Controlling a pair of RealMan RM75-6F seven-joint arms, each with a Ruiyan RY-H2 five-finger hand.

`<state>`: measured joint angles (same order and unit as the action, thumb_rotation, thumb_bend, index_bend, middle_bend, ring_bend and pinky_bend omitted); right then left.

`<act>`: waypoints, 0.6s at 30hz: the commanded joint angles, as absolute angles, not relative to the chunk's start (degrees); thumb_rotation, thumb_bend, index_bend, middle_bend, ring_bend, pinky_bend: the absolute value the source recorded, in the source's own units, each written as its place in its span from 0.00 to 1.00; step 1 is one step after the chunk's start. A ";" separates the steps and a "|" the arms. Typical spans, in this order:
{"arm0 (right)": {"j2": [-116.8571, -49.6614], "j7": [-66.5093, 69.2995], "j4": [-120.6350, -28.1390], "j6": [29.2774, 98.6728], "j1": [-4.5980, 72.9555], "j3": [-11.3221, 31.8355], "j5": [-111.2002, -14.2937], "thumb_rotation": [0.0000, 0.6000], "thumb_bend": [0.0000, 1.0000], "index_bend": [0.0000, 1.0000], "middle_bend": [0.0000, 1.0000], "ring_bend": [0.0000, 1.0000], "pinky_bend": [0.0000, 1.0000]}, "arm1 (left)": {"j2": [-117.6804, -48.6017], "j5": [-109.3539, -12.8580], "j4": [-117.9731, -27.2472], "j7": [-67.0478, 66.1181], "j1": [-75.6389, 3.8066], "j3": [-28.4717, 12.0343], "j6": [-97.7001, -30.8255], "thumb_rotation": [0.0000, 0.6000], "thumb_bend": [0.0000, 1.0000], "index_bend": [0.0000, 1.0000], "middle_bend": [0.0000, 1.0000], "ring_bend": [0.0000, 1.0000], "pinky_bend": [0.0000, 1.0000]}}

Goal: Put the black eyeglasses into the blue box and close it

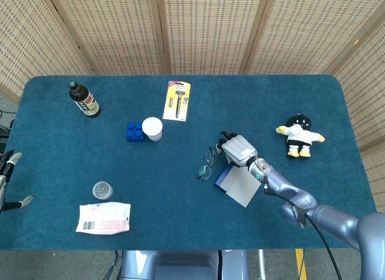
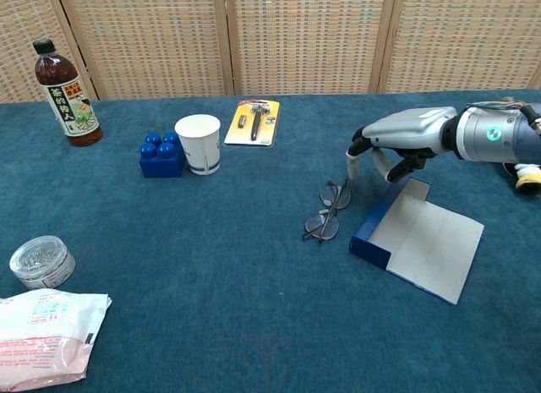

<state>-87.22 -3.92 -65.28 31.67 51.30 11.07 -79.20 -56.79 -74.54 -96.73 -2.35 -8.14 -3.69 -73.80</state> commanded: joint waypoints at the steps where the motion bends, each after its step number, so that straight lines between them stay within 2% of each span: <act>1: -87.17 -4.98 -64.32 30.88 51.25 10.31 -77.64 1.00 1.00 0.35 0.26 0.05 0.18 | -56.89 -74.47 -96.77 -2.58 -8.31 -3.67 -73.60 1.00 0.00 0.00 0.00 0.00 0.00; 18: -81.36 -7.39 -65.30 31.74 47.99 5.05 -76.28 1.00 1.00 0.37 0.28 0.05 0.18 | -57.73 -75.02 -97.71 -5.17 -8.49 -3.05 -74.06 1.00 0.00 0.00 0.00 0.00 0.00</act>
<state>-81.92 -7.40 -65.00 31.58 48.30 5.44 -76.18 -57.67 -74.96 -97.65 -5.05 -8.47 -3.10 -74.03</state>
